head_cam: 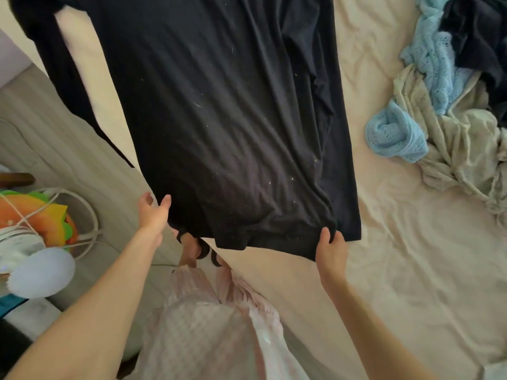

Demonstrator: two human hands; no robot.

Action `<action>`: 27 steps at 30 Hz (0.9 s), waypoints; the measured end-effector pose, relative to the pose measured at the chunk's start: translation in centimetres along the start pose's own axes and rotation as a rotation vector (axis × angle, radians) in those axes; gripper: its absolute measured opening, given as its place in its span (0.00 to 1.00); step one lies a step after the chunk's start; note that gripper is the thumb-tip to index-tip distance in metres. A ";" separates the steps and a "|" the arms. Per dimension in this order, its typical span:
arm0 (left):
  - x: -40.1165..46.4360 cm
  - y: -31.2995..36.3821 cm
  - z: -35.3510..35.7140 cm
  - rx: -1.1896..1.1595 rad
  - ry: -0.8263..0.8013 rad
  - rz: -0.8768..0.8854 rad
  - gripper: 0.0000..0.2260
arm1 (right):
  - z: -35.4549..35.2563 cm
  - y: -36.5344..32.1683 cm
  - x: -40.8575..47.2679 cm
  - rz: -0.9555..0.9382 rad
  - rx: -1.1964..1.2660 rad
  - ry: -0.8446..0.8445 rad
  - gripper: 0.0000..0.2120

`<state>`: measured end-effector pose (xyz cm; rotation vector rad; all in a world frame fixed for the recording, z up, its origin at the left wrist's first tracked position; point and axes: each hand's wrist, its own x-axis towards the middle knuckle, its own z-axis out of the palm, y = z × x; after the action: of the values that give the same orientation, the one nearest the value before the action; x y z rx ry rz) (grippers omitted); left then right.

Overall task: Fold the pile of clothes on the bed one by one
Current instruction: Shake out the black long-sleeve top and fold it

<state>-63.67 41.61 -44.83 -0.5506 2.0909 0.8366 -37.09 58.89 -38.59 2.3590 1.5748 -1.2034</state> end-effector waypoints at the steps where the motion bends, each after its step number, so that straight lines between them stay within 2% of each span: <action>1: 0.1 -0.1 -0.3 0.019 -0.036 0.012 0.20 | -0.1 0.1 -0.1 -0.025 -0.031 0.013 0.13; 7: -0.4 -0.7 -0.6 -0.072 0.051 -0.015 0.08 | -0.6 1.3 -1.0 -0.115 -0.093 0.028 0.17; 10: -0.8 -1.5 -1.4 -0.189 0.096 -0.053 0.08 | -0.8 1.6 -1.5 -0.180 -0.093 0.028 0.18; 14: -1.0 -3.0 -4.1 -0.327 0.153 -0.047 0.10 | -1.3 1.3 -1.4 -0.138 0.013 0.157 0.19; 16: -1.3 -3.5 -5.0 -0.185 0.172 0.092 0.09 | -1.3 1.2 -1.4 -0.109 0.036 0.184 0.19; 18: -2.1 -3.8 -5.5 0.004 0.169 0.277 0.13 | -1.3 1.2 -1.5 -0.103 0.026 0.191 0.18; 20: -2.8 -4.2 -6.0 0.106 0.112 0.367 0.16 | -1.4 1.5 -1.8 -0.102 -0.001 0.186 0.17; 23: -3.4 -5.7 -7.1 0.262 0.031 0.352 0.17 | -1.5 2.6 -2.0 -0.094 -0.090 0.157 0.14; 27: -3.8 -6.3 -7.5 0.394 0.046 0.248 0.15 | -1.3 3.1 -2.4 -0.086 -0.122 0.090 0.14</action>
<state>-61.40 32.22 -40.67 -0.1012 2.3187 0.5239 -34.31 56.16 -37.28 2.3212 1.7407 -0.9966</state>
